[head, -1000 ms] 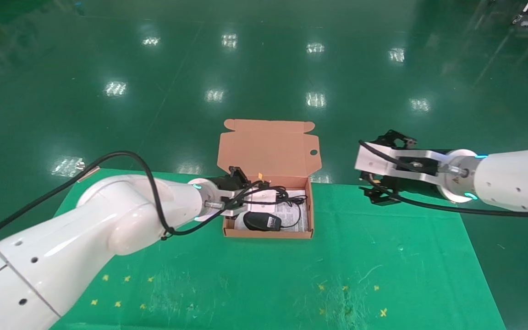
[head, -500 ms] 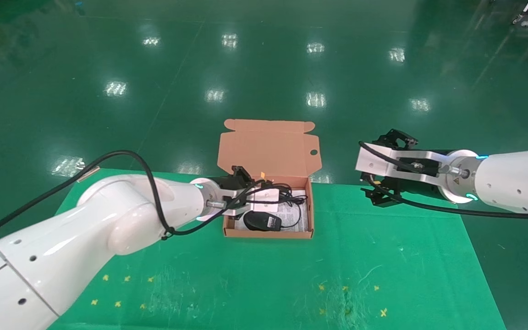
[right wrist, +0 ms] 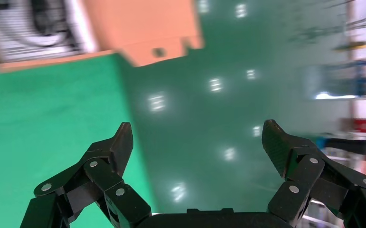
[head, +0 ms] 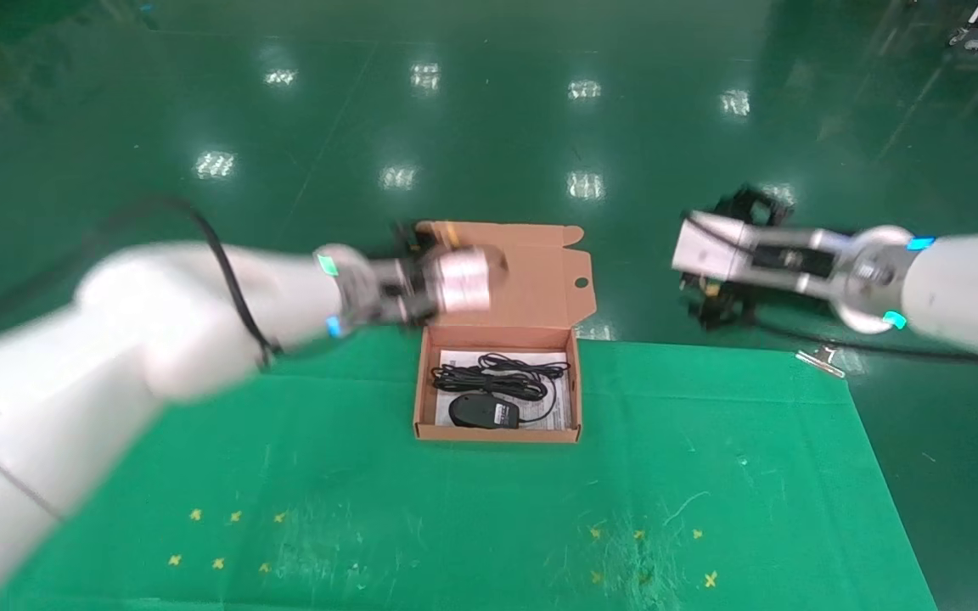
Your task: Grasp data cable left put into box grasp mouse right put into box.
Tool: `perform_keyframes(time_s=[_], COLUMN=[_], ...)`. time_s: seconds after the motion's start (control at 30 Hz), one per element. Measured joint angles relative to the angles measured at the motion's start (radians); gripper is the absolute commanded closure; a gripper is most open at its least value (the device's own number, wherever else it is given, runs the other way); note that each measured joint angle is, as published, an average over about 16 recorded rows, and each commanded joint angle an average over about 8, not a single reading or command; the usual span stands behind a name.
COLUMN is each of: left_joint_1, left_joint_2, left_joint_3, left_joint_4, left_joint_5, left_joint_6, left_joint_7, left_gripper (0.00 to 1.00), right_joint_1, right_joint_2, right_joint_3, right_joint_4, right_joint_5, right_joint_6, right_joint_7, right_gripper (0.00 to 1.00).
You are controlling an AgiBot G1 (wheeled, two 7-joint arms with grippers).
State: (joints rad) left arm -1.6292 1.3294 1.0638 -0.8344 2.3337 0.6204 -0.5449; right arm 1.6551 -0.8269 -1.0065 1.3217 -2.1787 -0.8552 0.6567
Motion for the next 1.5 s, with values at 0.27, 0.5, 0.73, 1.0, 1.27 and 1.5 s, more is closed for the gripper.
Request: perform_keyframes(time_s=[0.27, 0.5, 0.73, 1.0, 1.27, 1.5], left_joint_1=[-0.077, -0.052, 0.023, 0.112, 0.2, 0.244], left_joint_2=[-0.023, -0.075, -0.154, -0.247, -0.342, -0.388], left_joint_3=[-0.058, -0.119, -0.201, -0.298, -0.395, -0.443], left_joint_4=[0.06, 0.039, -0.021, -0.092, -0.164, -0.199], left_joint_5=[-0.05, -0.169, -0.345, -0.554, -0.764, -0.868], left_joint_6=[-0.027, 0.023, 0.128, 0.252, 0.377, 0.439], left_joint_7=[-0.02, 0.002, 0.045, 0.097, 0.149, 0.175], left_gripper=[0.0, 0.0, 0.0, 0.0, 0.0, 0.0], right_joint_1=[0.028, -0.008, -0.079, -0.164, -0.248, -0.29], right_joint_2=[0.003, 0.017, 0.042, 0.071, 0.101, 0.115], right_joint_3=[0.016, 0.065, 0.148, 0.245, 0.343, 0.392], right_joint_4=[0.003, 0.002, -0.003, -0.009, -0.015, -0.018], right_joint_5=[0.006, 0.108, 0.275, 0.473, 0.671, 0.77], right_joint_6=[-0.033, -0.092, -0.16, -0.241, -0.322, -0.363], right_joint_7=[-0.038, -0.077, -0.126, -0.184, -0.242, -0.271], right_gripper=[0.0, 0.0, 0.0, 0.0, 0.0, 0.0])
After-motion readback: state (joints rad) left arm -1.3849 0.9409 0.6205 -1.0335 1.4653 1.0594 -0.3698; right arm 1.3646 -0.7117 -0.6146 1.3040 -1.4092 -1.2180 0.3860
